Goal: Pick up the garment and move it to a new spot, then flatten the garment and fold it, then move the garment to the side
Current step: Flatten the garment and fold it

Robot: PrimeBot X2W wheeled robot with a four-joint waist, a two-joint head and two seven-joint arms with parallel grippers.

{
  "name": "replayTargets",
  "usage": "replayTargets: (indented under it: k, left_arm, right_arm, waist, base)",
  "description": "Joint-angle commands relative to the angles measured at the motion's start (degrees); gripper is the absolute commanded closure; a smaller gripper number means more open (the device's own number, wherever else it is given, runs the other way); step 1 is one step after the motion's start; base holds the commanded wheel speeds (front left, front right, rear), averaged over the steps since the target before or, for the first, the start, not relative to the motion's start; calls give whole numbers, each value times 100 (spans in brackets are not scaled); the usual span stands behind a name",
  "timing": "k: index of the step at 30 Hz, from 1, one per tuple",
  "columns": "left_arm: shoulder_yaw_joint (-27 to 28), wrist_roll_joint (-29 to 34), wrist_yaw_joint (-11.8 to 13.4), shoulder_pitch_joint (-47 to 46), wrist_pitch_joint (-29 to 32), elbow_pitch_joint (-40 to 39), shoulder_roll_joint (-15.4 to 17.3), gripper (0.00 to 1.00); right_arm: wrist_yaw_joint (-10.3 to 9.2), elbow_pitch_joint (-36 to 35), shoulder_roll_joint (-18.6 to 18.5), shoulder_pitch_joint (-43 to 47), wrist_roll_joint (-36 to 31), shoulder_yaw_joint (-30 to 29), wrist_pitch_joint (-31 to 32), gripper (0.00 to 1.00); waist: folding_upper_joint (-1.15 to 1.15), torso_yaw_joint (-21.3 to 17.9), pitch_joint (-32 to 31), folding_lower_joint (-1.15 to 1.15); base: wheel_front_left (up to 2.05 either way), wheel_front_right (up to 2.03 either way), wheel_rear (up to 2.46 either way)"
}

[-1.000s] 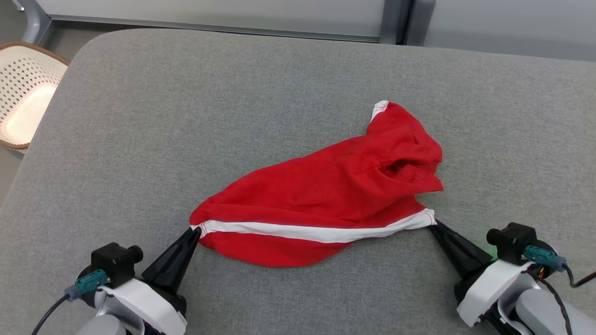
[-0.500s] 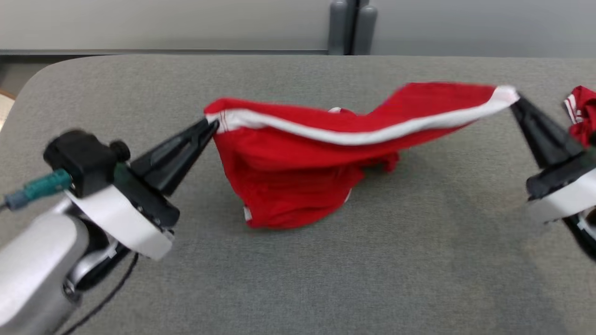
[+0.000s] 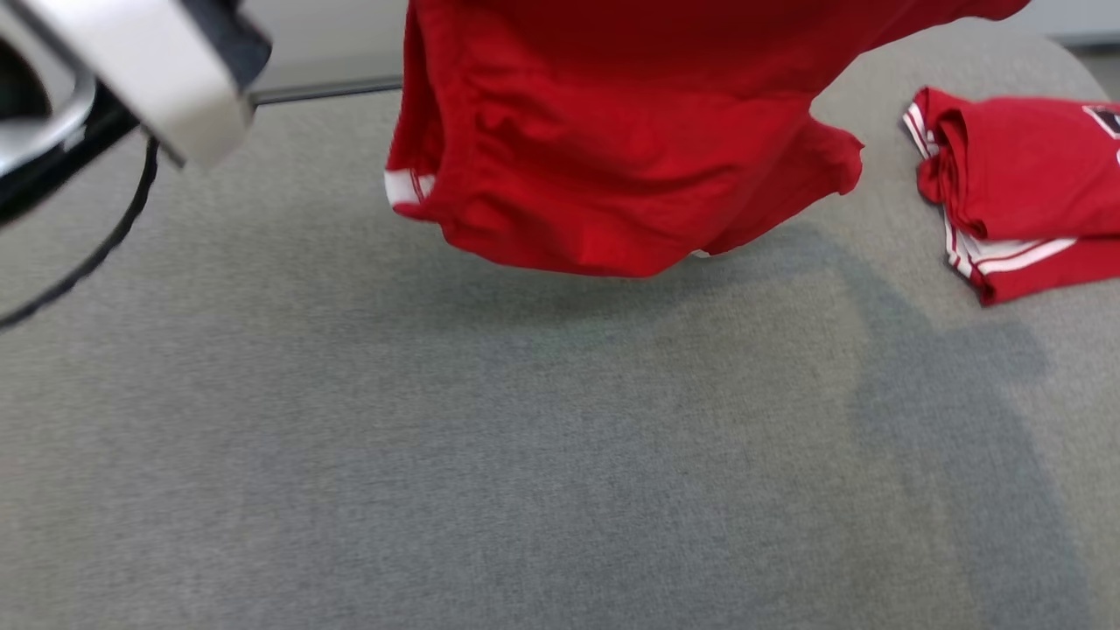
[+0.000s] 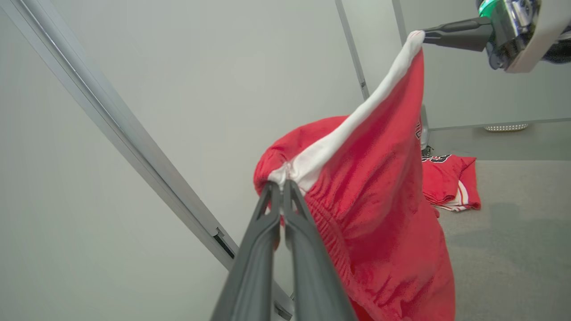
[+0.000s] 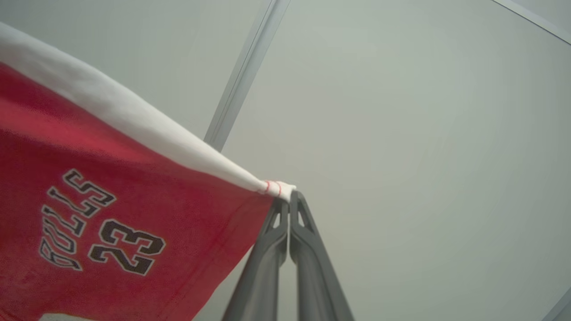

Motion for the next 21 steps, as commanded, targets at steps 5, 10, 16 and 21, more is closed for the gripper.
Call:
replayTargets:
  k: [5, 10, 16, 21]
  left_arm:
    - [-1053, 66, 5, -1362, -160, 850, -586, 100]
    - [-1811, 573, 6, -2413, -805, 1790, -945, 100]
    - [-2080, 1518, 6, -3167, -2230, 3213, -1251, 100]
    - [-2116, 1991, 6, -2654, -2639, 3374, -1282, 100]
  right_arm:
    - [-4, 617, 160, -941, 75, 476, 11, 100]
    - [-4, 1214, 368, -1672, -61, 645, -406, 100]
    - [-4, 1821, 645, -2283, -463, 670, -894, 100]
    - [-4, 1548, 644, -1797, -664, 597, -958, 100]
  waist:
    - [0, -492, 819, 0]
    - [0, -700, 1197, 0]
    - [0, -813, 1331, 0]
    - [0, -651, 1207, 0]
  base:
    - [0, 0, 0]
    - [0, 0, 0]
    - [0, 0, 0]
    - [0, 0, 0]
